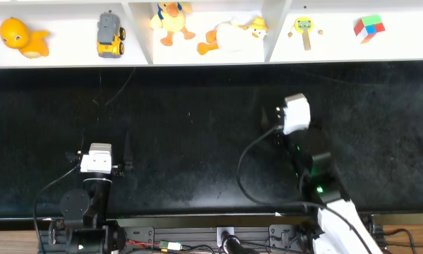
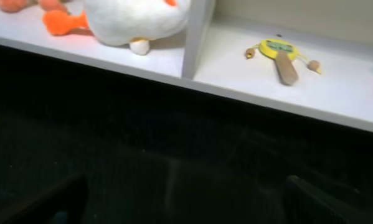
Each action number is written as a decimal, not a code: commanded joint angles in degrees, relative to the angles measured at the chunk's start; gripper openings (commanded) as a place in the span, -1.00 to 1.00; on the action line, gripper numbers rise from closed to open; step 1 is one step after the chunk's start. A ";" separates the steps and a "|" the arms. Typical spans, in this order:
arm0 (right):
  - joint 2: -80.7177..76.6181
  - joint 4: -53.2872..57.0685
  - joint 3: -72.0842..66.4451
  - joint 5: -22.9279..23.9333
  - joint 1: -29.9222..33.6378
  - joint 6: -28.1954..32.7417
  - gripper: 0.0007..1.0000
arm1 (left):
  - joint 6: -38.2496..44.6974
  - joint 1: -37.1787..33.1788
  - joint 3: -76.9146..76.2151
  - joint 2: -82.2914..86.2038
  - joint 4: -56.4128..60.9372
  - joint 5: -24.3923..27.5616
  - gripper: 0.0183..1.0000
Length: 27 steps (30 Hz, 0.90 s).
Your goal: Store Toys
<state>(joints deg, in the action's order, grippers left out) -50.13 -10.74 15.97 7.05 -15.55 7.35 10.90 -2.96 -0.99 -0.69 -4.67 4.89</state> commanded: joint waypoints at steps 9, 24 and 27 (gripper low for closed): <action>29.33 1.92 -14.16 -8.96 17.57 -2.25 0.99 | -0.68 0.42 0.55 0.52 0.31 -0.48 1.00; 49.64 14.95 -15.72 -10.38 17.88 -2.64 0.99 | -0.68 0.42 0.55 0.52 0.31 -0.48 1.00; 49.70 14.88 -15.72 -10.40 17.88 -2.69 0.99 | -0.68 0.42 0.55 0.52 0.31 -0.48 0.99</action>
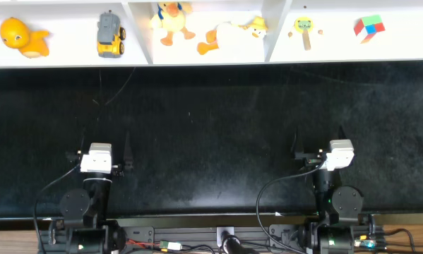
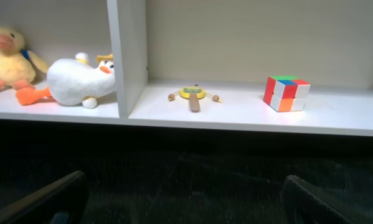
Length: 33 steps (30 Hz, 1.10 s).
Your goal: Store Toys
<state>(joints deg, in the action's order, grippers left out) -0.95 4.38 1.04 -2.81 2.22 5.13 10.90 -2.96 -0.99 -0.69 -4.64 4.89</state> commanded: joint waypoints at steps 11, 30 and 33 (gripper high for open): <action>0.79 -0.15 -0.79 -0.33 -2.32 -0.44 0.99 | -0.68 0.42 0.55 0.52 0.28 -0.48 1.00; 0.74 0.13 -0.72 2.23 -4.42 -0.44 0.99 | -0.68 0.42 0.55 0.52 0.28 -0.48 1.00; 0.74 0.13 -0.72 2.23 -4.42 -0.44 0.99 | -0.68 0.42 0.55 0.52 0.28 -0.48 1.00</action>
